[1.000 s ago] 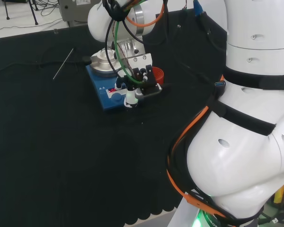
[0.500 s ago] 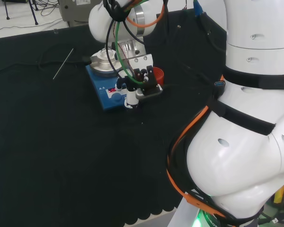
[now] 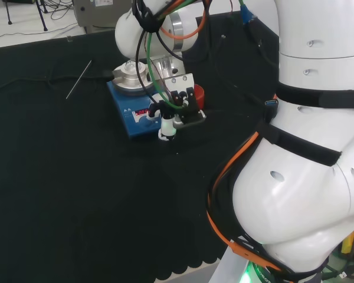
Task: Turn on the heater.
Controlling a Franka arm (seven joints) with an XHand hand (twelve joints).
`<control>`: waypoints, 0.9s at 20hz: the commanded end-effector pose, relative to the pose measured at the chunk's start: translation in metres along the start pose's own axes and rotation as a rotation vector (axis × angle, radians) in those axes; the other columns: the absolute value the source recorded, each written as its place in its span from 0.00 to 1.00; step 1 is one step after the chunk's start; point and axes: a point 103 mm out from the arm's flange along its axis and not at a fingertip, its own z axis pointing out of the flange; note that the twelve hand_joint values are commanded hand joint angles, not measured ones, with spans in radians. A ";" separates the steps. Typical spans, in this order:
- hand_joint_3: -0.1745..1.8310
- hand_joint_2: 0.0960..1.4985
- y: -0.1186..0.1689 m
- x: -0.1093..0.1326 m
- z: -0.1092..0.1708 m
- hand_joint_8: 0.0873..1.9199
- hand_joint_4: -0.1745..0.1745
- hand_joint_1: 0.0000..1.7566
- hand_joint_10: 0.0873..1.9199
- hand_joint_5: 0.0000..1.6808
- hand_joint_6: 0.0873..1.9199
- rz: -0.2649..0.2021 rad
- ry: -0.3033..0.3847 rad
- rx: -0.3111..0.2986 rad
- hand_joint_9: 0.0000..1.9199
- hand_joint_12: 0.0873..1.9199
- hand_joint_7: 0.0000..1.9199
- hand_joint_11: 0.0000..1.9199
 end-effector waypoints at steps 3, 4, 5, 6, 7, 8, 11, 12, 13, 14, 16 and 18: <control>0.77 0.28 0.003 0.003 0.000 0.86 0.31 0.90 0.89 0.22 0.03 -0.009 0.000 0.006 1.00 0.90 0.97 1.00; 0.77 0.28 0.003 0.009 0.000 0.86 0.31 0.90 0.89 0.22 0.03 0.000 -0.015 0.000 1.00 0.90 0.97 1.00; 0.77 0.28 0.003 0.011 0.000 0.86 0.31 0.90 0.89 0.22 0.03 -0.005 -0.013 -0.001 1.00 0.90 0.97 1.00; 0.77 0.28 0.003 0.010 0.000 0.86 0.31 0.90 0.89 0.22 0.02 -0.010 -0.008 0.001 1.00 0.90 0.97 1.00; 0.77 0.28 0.003 0.012 0.000 0.86 0.31 0.90 0.89 0.22 0.02 -0.002 -0.017 0.001 1.00 0.90 0.97 1.00; 0.77 0.28 0.003 0.013 0.000 0.86 0.31 0.90 0.89 0.22 0.02 -0.002 -0.018 0.002 1.00 0.90 0.97 1.00; 0.77 0.28 0.003 0.014 0.001 0.86 0.31 0.90 0.89 0.22 0.02 -0.002 -0.018 0.003 1.00 0.90 0.97 1.00; 0.77 0.28 0.003 0.014 0.001 0.86 0.31 0.90 0.89 0.22 0.02 0.000 -0.018 0.002 1.00 0.90 0.97 1.00; 0.77 0.28 0.003 0.014 0.002 0.86 0.31 0.90 0.89 0.22 0.02 -0.004 -0.017 0.003 1.00 0.90 0.97 1.00; 0.77 0.28 0.003 0.014 0.002 0.86 0.31 0.90 0.89 0.22 0.02 -0.009 -0.016 0.004 1.00 0.90 0.97 1.00; 0.77 0.28 0.003 0.014 0.003 0.86 0.31 0.90 0.89 0.22 0.02 -0.004 -0.018 0.005 1.00 0.90 0.97 1.00; 0.77 0.28 0.003 0.014 0.004 0.86 0.31 0.90 0.89 0.22 0.02 0.000 -0.020 0.006 1.00 0.90 0.97 1.00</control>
